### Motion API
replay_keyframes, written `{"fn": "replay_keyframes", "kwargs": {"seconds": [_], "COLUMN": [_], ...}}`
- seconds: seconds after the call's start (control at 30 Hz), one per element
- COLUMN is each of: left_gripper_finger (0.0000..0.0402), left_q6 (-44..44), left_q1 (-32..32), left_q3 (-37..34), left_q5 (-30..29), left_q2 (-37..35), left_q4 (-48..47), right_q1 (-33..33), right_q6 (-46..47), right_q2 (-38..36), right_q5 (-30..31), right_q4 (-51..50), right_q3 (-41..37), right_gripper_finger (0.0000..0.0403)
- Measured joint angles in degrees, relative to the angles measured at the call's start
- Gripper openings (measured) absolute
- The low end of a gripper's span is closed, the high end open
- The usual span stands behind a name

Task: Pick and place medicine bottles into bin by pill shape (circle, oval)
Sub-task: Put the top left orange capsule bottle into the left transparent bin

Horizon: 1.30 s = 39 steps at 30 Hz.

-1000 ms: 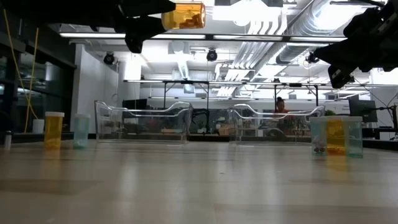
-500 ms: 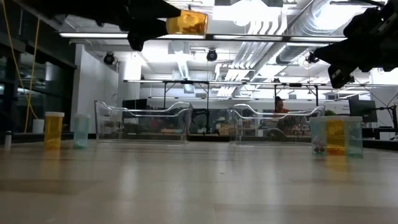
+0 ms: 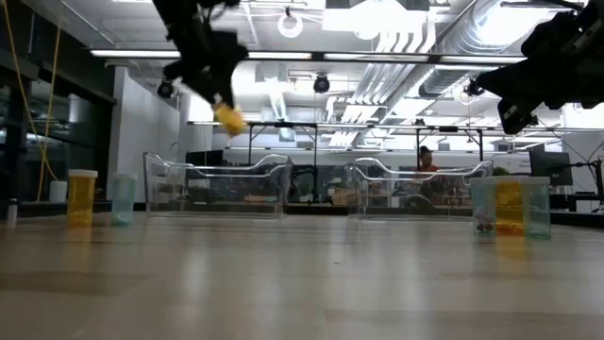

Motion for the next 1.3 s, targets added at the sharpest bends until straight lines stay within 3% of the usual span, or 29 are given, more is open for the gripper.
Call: {"fn": "replay_keyframes", "kwargs": {"seconds": [0.17,0.3,0.4,0.7,0.9,1.3], "left_gripper_finger": [0.0188,0.0188,0.0188,0.0188,0.0188,0.0191], "left_q6": [-6.79,-6.95,-6.32,-7.91,-6.85,-3.31], "left_q1": [9.56,12.61,13.33,15.32,15.32,15.49], "left_q3": [0.03,0.07,0.16,5.37,7.51,7.66], "left_q5": [6.94,12.00,11.90,10.89,12.14,11.94], "left_q2": [6.30,10.96,13.40,20.49,24.36,26.45], "left_q4": [-7.26,-3.81,-1.11,-8.61,-8.54,-9.98], "right_q1": [0.00,0.01,0.02,0.01,0.01,0.01], "right_q6": [0.00,0.00,0.00,0.00,0.00,0.00], "right_q2": [0.00,0.00,0.00,0.00,0.00,0.00], "right_q5": [0.00,0.00,-0.01,0.00,0.00,-0.01], "right_q4": [0.00,0.00,0.00,0.00,0.00,0.00], "right_q3": [0.00,-0.01,0.00,0.00,0.00,0.00], "right_gripper_finger": [0.0000,0.0000,0.0000,0.0000,0.0000,0.0000]}}
